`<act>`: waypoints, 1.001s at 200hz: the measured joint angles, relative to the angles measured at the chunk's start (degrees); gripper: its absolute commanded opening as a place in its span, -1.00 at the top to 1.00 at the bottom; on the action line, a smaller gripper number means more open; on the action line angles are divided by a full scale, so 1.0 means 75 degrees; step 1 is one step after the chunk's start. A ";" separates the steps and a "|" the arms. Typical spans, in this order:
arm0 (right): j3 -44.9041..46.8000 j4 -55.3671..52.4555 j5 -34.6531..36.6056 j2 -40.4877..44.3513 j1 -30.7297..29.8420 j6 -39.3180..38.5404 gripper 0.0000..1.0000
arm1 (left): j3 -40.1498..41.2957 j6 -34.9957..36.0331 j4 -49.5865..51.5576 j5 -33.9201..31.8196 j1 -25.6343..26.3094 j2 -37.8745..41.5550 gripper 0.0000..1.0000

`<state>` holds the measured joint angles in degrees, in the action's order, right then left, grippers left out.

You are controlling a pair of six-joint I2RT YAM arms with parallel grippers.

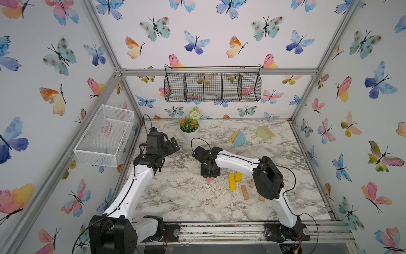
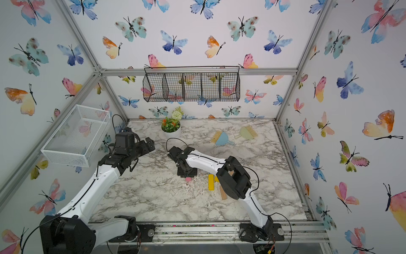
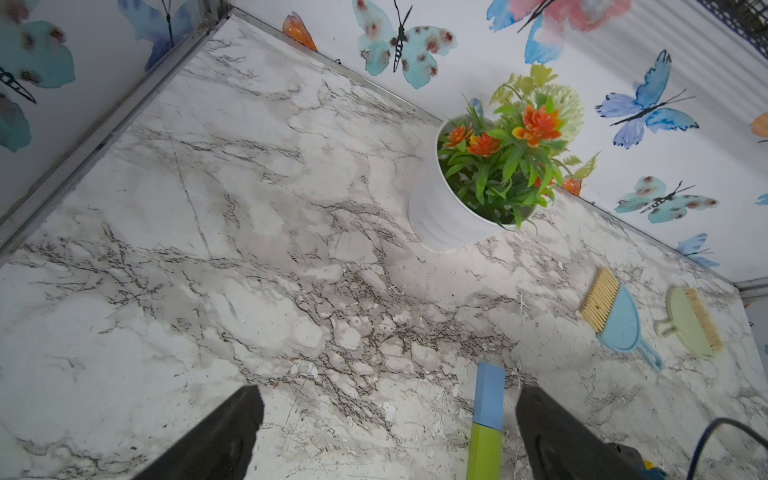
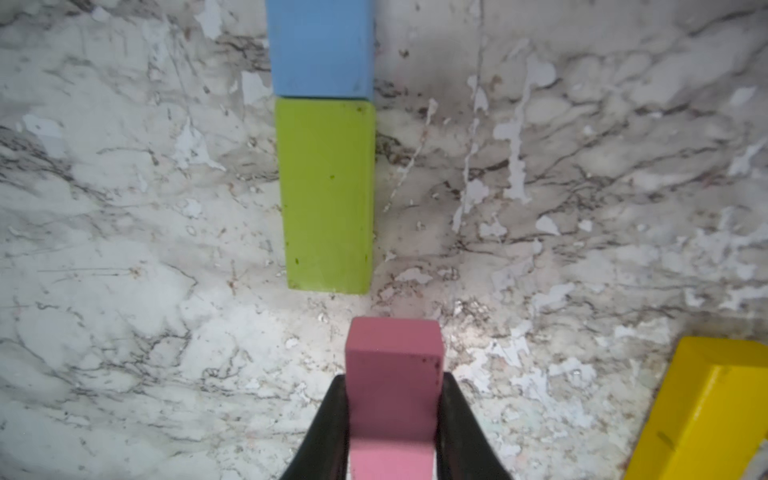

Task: Assemble the letter k with building blocks
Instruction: Pick up the building block from the center of the board, then assemble the building block at the center of the board.

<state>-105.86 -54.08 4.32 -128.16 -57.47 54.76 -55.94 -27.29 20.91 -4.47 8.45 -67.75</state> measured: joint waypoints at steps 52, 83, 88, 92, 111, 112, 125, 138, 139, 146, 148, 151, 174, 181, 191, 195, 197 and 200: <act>0.0067 -0.0128 -0.0431 -0.0050 -0.0038 0.0294 0.98 | 0.0131 -0.0061 0.0000 -0.0052 -0.0058 0.0000 -0.97; 0.0067 -0.0093 -0.0583 -0.0050 -0.0047 0.0353 0.97 | 0.0157 -0.0087 -0.0003 -0.0052 -0.0070 0.0000 -0.97; 0.0067 -0.0093 -0.0600 -0.0050 -0.0047 0.0356 0.97 | 0.0157 -0.0090 0.0000 -0.0052 -0.0070 0.0000 -0.97; 0.0067 -0.0093 -0.0612 -0.0050 -0.0050 0.0356 0.98 | 0.0157 -0.0099 -0.0003 -0.0052 -0.0070 0.0000 -0.97; 0.0067 -0.0076 -0.0650 -0.0050 -0.0052 0.0356 0.97 | 0.0163 -0.0111 0.0000 -0.0052 -0.0073 0.0000 -0.97; 0.0067 -0.0076 -0.0653 -0.0050 -0.0052 0.0356 0.98 | 0.0163 -0.0114 0.0000 -0.0052 -0.0073 0.0000 -0.97; 0.0067 -0.0064 -0.0670 -0.0050 -0.0052 0.0356 0.98 | 0.0163 -0.0117 -0.0003 -0.0052 -0.0079 0.0000 -0.97; 0.0064 -0.0050 -0.0676 -0.0055 -0.0052 0.0353 0.98 | 0.0163 -0.0128 -0.0003 -0.0052 -0.0085 0.0000 -0.97; 0.0064 -0.0050 -0.0676 -0.0058 -0.0052 0.0350 0.98 | 0.0163 -0.0128 -0.0003 -0.0050 -0.0085 0.0000 -0.97; 0.0061 -0.0047 -0.0673 -0.0070 -0.0052 0.0350 0.97 | 0.0163 -0.0128 -0.0003 -0.0047 -0.0085 0.0000 -0.97; 0.0058 -0.0050 -0.0673 -0.0073 -0.0052 0.0350 0.98 | 0.0163 -0.0128 -0.0003 -0.0047 -0.0085 0.0000 -0.97; 0.0050 -0.0058 -0.0664 -0.0082 -0.0055 0.0347 0.98 | 0.0163 -0.0128 -0.0003 -0.0047 -0.0085 0.0000 -0.97; -0.0140 -0.0099 -0.0595 -0.0291 -0.0079 0.0332 0.97 | 0.0163 -0.0128 -0.0003 -0.0044 -0.0085 0.0000 -0.97; -0.0178 -0.0099 -0.0589 -0.0356 -0.0085 0.0318 0.97 | 0.0163 -0.0128 -0.0003 -0.0044 -0.0085 0.0000 -0.97; -0.0213 -0.0093 -0.0583 -0.0437 -0.0090 0.0294 0.97 | 0.0163 -0.0128 -0.0003 -0.0041 -0.0085 0.0000 -0.97; -0.0216 -0.0096 -0.0583 -0.0469 -0.0096 0.0286 0.98 | 0.0163 -0.0128 -0.0003 -0.0041 -0.0085 0.0000 -0.97; -0.0219 -0.0096 -0.0583 -0.0478 -0.0096 0.0286 0.98 | 0.0163 -0.0128 -0.0003 -0.0041 -0.0085 0.0000 -0.97; -0.0224 -0.0102 -0.0580 -0.0487 -0.0096 0.0283 0.98 | 0.0163 -0.0128 0.0000 -0.0041 -0.0085 0.0000 -0.97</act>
<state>-107.55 -54.85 -0.03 -131.81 -58.19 56.88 -54.72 -28.25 20.91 -4.78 7.81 -67.75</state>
